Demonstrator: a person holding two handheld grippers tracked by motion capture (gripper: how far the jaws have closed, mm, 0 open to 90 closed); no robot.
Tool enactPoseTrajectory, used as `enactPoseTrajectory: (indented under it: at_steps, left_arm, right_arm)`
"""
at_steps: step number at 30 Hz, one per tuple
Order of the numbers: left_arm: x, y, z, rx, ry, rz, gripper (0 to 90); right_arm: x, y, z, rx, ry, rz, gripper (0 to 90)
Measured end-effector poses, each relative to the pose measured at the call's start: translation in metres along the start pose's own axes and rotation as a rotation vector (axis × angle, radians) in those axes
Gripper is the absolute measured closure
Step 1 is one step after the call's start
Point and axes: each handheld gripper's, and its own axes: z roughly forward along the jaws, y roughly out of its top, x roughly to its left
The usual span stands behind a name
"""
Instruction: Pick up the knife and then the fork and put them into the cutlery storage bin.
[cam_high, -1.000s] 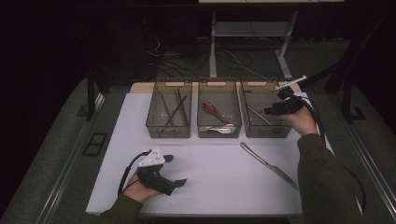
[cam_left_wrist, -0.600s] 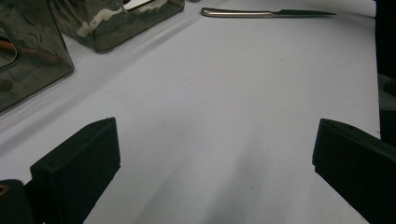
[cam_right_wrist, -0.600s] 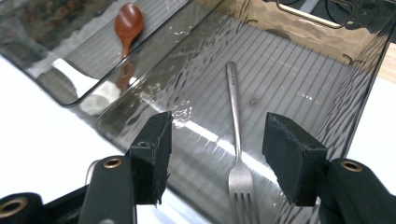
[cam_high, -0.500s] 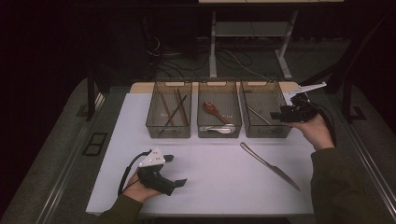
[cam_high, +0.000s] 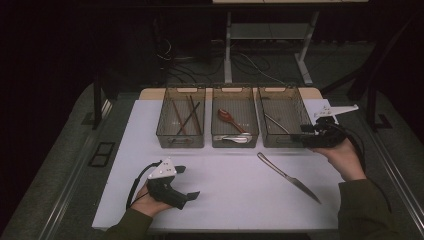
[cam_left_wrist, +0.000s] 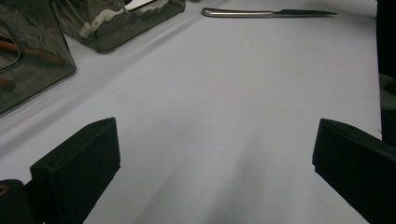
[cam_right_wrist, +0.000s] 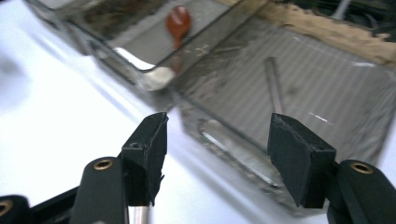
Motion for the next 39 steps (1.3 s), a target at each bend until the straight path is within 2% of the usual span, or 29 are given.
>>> enactPoseTrajectory:
  at_steps: [5,9,13,16,19,22,25,29,34,39]
  left_arm:
    - [0.001,-0.001,-0.001,-0.005,0.004,-0.003,0.2]
    - [0.001,-0.001,-0.002,-0.006,0.007,-0.002,0.2]
    - [0.002,-0.001,-0.003,-0.006,0.007,-0.002,0.2]
    - [0.001,-0.001,-0.002,-0.003,0.007,-0.002,0.2]
    - [0.001,-0.001,-0.001,-0.002,0.007,-0.002,0.2]
    - [0.001,-0.001,-0.001,0.003,0.006,-0.001,0.2]
    - [0.001,-0.001,-0.001,0.002,0.006,-0.001,0.2]
    - [0.001,-0.001,-0.001,0.006,0.004,0.000,0.2]
    - [0.001,-0.001,-0.001,0.008,0.002,0.002,0.2]
    - [0.001,-0.001,0.000,0.008,0.001,0.003,0.2]
  right_arm:
    - [0.010,-0.011,0.000,0.008,0.040,-0.007,37.1]
    - [0.017,-0.019,0.001,0.032,0.044,-0.029,37.6]
    - [0.022,-0.024,0.005,0.095,0.040,-0.055,39.2]
    - [0.026,-0.025,0.010,0.143,0.026,-0.100,40.9]
    - [0.031,-0.024,0.014,0.197,0.026,-0.107,43.5]
    - [0.035,-0.022,0.017,0.234,0.034,-0.084,46.5]
    - [0.038,-0.021,0.023,0.276,0.031,-0.105,48.4]
    - [0.043,-0.019,0.032,0.359,0.028,-0.133,50.0]
    - [0.048,-0.017,0.045,0.453,0.044,-0.136,53.8]
    - [0.052,-0.017,0.056,0.532,0.036,-0.145,59.4]
